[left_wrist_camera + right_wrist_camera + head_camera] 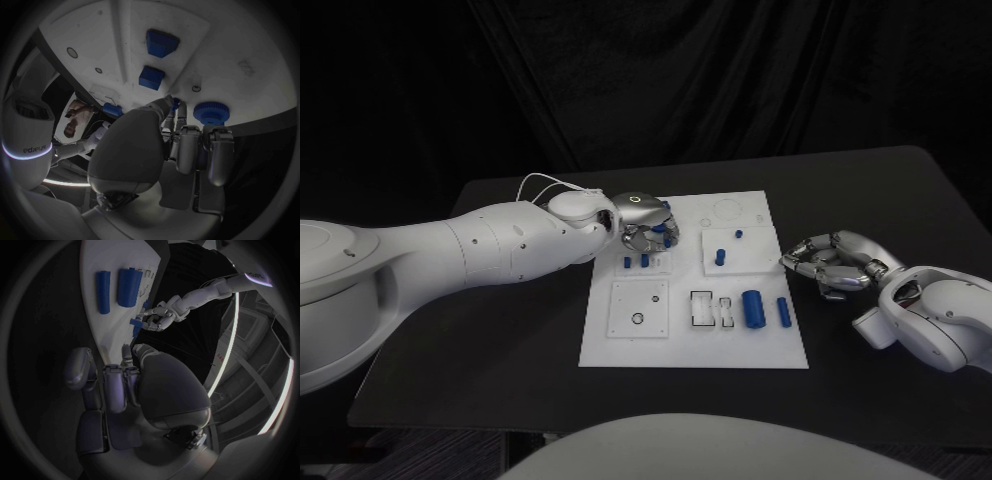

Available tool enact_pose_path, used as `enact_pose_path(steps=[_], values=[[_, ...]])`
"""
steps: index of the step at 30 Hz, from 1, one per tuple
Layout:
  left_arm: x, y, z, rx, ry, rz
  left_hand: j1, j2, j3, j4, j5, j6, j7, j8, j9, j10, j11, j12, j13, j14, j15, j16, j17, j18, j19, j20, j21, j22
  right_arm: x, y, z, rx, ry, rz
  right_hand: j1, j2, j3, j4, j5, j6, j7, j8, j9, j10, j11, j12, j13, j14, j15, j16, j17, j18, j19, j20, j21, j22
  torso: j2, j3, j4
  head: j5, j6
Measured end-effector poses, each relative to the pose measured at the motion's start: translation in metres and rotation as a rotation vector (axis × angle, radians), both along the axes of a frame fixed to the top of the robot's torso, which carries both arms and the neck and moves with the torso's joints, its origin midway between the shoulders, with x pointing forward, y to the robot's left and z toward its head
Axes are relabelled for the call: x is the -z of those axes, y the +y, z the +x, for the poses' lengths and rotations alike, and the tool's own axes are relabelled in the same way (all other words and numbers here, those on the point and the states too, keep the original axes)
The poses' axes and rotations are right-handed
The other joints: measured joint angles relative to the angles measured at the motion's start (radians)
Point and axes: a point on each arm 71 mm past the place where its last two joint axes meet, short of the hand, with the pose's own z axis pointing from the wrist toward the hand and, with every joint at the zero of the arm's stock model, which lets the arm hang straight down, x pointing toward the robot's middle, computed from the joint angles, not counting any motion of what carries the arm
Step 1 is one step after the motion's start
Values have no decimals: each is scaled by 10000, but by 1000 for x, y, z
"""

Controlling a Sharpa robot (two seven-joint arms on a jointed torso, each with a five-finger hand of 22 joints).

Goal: Assemble the parts on the task board

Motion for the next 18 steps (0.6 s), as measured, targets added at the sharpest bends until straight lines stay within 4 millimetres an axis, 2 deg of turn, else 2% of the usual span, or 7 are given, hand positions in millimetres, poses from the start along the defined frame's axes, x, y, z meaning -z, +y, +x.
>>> enact_pose_path(steps=[7,15,18], values=[[1,1,-1,86,-74,-72,80,79,-33,-89,109,371,25,97,-2,521,-130,191,-48,36,-108,39,0,1,-17,-125,0,0,0,0,0,-5,19,-7,0,0,0,0,0,0,0,0,1,0,0,0,0,0,0,0,0,0,0,0,0,0,2,1,0,15,0],[1,4,-2,123,-266,-184,134,211,-9,-228,275,636,41,168,-28,866,-150,251,-95,72,-143,39,0,1,-18,-194,0,0,0,0,0,-11,42,-15,0,0,0,0,-1,0,0,0,1,0,0,0,0,0,0,0,0,0,0,0,0,0,2,-2,7,24,0],[-1,7,-4,131,-406,-286,135,212,-48,-267,318,765,96,210,-39,1057,-100,251,-143,71,-143,39,0,1,-18,-194,0,0,0,0,0,-6,49,-19,0,0,0,0,-1,0,0,0,1,0,0,0,0,0,0,0,0,0,0,0,0,-1,1,-3,8,37,0]])
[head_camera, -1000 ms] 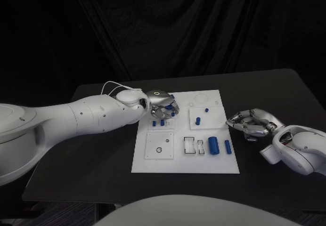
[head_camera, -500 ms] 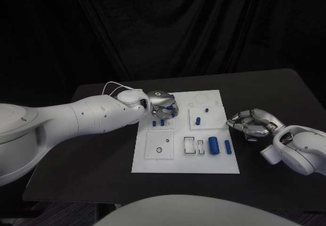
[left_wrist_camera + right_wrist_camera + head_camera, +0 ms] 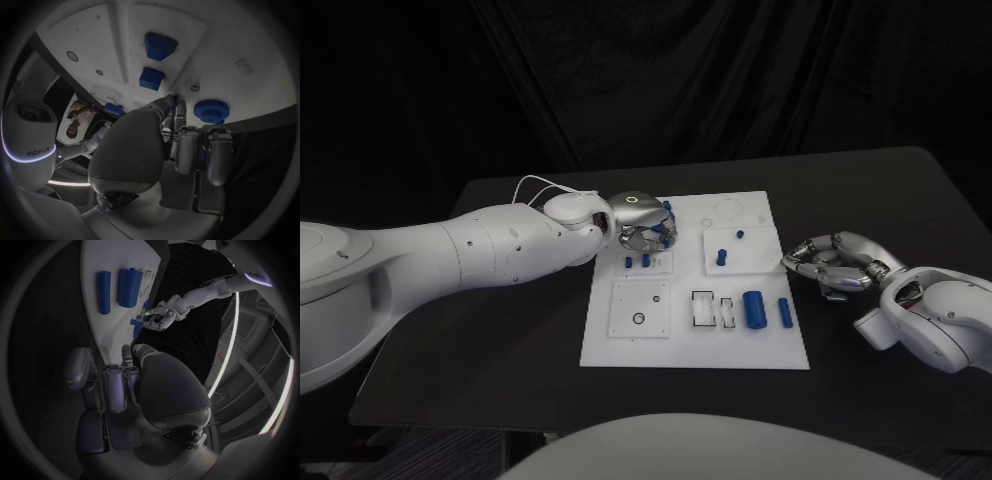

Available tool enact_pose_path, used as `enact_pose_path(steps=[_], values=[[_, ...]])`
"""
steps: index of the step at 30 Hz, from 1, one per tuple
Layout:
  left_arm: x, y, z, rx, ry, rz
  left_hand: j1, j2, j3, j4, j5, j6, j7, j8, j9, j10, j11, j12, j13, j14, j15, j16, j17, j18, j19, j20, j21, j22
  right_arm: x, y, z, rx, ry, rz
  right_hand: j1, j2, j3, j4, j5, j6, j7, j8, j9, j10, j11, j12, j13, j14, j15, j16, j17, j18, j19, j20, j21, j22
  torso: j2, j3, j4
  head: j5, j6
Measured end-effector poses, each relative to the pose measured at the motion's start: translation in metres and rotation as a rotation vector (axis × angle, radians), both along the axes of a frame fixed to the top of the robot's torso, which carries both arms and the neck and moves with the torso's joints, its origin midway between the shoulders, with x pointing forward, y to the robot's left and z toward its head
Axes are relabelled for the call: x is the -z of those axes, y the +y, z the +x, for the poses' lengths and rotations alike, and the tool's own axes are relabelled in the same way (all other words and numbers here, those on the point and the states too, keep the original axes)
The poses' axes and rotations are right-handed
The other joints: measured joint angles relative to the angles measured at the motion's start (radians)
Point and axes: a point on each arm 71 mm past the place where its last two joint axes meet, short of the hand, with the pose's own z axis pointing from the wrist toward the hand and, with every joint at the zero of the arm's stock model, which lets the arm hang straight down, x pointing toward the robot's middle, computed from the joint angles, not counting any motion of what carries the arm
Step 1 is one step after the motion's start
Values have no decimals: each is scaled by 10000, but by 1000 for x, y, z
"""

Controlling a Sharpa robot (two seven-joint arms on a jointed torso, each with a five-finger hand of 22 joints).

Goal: Assemble the parts on the task board

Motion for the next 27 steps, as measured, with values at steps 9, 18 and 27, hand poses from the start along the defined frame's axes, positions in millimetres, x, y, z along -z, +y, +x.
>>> enact_pose_path(steps=[9,18,27], values=[[-8,17,-13,-10,-509,-509,2,1,-28,-27,35,118,9,0,-30,103,3,-1,-88,0,1,0,0,-1,0,0,0,0,0,-2,0,25,24,-25,0,0,28,28,0,0,0,2,0,0,0,0,0,0,0,0,0,0,0,0,-57,0,-7,-5,-1,10,0],[-20,37,-24,-255,-879,-816,2,0,-29,-27,34,189,11,40,-37,173,3,-3,-143,0,1,0,0,-1,0,1,0,0,1,-3,1,45,54,-55,0,0,28,28,0,0,0,40,1,0,0,0,0,0,0,0,0,1,0,0,-58,0,-15,-7,12,22,0],[-19,45,-24,-567,-832,-708,2,-1,-60,4,32,223,46,39,-53,173,3,-71,-199,0,2,0,0,0,1,1,0,0,1,-3,1,40,84,-71,0,0,28,28,-1,0,0,40,1,0,0,0,0,0,0,-42,0,166,0,0,-58,-1,-31,6,37,-29,0]])
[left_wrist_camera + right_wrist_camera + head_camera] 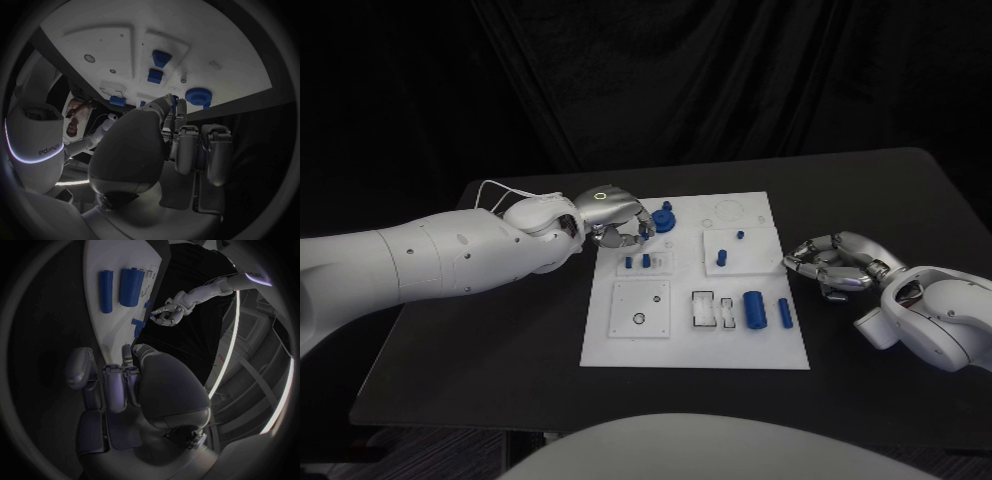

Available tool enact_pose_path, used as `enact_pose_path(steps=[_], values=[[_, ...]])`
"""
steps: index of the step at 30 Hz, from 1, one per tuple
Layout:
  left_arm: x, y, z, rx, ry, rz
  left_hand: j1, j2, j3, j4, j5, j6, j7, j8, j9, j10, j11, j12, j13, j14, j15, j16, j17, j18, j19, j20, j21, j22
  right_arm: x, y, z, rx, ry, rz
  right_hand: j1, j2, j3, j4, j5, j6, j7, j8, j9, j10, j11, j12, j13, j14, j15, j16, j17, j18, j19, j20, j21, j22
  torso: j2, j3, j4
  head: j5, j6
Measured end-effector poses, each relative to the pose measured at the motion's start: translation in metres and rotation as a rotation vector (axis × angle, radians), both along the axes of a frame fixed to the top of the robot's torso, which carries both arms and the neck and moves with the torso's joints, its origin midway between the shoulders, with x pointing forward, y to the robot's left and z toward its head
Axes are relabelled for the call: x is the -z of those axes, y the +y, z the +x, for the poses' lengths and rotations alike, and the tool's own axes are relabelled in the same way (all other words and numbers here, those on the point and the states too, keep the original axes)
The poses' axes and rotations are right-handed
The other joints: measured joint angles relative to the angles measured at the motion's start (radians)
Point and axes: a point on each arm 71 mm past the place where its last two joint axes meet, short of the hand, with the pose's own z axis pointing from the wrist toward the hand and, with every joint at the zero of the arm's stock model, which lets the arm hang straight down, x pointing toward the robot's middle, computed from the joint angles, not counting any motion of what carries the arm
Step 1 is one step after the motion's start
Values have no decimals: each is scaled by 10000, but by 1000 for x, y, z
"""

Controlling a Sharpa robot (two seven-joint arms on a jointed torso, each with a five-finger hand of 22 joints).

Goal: Assemble the parts on the task board

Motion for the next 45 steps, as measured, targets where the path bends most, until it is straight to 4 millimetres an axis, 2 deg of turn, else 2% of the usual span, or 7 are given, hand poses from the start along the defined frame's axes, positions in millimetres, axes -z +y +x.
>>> enact_pose_path(steps=[8,15,45], values=[[3,3,4,-239,179,208,-3,-3,0,0,-5,-1,0,0,-14,33,34,-46,-28,-22,-21,0,0,0,0,0,0,0,0,-1,0,3,17,-13,0,0,0,0,0,0,0,0,0,-38,-38,0,0,0,0,0,0,-1,0,0,0,0,0,-8,7,-7,0],[6,4,6,-356,354,358,-3,-4,0,0,-8,-2,-1,-1,-25,33,36,-47,-31,-38,-37,0,0,-1,0,0,0,0,0,-1,1,-1,26,-17,0,0,0,0,0,0,0,0,-7,-75,-1,-41,3,0,0,0,0,-2,0,0,0,0,20,-18,-27,34,0],[14,1,10,-478,798,682,-4,-5,0,0,-12,-4,-2,-3,-57,104,38,-51,-80,-38,-35,-45,0,0,0,1,0,0,1,1,1,-51,51,-6,0,0,0,0,0,0,0,0,-7,-73,-1,-41,0,0,0,1,0,-4,-36,36,-61,0,26,-5,-38,58,0]])
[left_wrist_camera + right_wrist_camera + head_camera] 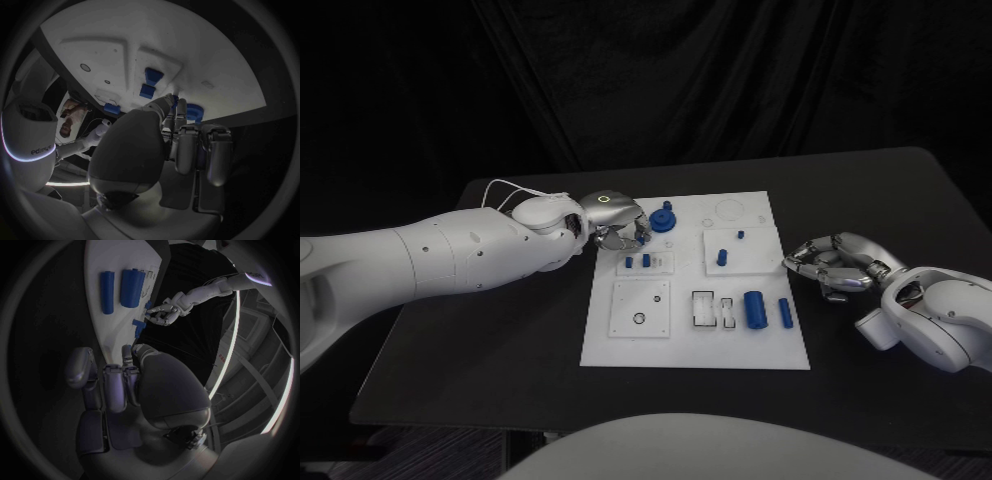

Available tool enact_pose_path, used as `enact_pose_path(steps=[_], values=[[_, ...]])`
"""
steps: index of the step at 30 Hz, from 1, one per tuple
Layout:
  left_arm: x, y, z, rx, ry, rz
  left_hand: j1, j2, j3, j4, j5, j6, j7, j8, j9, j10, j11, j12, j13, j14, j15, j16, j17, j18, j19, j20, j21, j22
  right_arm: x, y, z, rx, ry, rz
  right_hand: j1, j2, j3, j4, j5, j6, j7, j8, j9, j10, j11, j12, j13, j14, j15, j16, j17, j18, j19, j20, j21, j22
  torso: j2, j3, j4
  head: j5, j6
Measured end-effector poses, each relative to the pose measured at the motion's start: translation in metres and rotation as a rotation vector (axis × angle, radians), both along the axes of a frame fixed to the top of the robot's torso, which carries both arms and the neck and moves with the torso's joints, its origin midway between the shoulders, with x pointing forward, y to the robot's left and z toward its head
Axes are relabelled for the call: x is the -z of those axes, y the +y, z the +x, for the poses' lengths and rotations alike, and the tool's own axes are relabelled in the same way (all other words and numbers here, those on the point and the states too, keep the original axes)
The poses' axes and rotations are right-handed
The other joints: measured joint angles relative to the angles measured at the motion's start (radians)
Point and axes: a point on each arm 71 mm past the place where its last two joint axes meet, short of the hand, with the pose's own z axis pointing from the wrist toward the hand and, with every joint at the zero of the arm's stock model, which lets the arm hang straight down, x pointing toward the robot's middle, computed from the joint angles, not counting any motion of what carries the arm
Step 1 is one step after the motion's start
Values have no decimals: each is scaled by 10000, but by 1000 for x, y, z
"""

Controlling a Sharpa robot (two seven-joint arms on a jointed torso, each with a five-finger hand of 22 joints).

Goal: Assemble the parts on the task board

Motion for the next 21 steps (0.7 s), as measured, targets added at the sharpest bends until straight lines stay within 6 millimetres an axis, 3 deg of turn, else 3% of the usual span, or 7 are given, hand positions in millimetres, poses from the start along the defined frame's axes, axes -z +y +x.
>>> enact_pose_path(steps=[14,21], values=[[1,-1,1,-75,73,57,0,0,-27,-27,-1,-2,0,-37,-3,35,37,-59,-34,-22,22,-38,0,0,0,0,0,0,0,0,0,-17,16,1,0,0,0,0,0,0,0,0,1,0,0,1,0,0,0,0,0,0,0,0,0,0,0,-2,4,13,0],[2,-2,2,-107,119,101,-45,-44,-58,4,-58,-235,-54,-279,-126,1,46,-240,-155,-101,27,-90,-43,0,0,0,0,0,0,1,0,-29,25,3,0,0,28,28,0,0,0,0,-7,-33,-33,1,-1,0,0,0,0,-1,0,0,1,0,0,-5,7,9,0]])
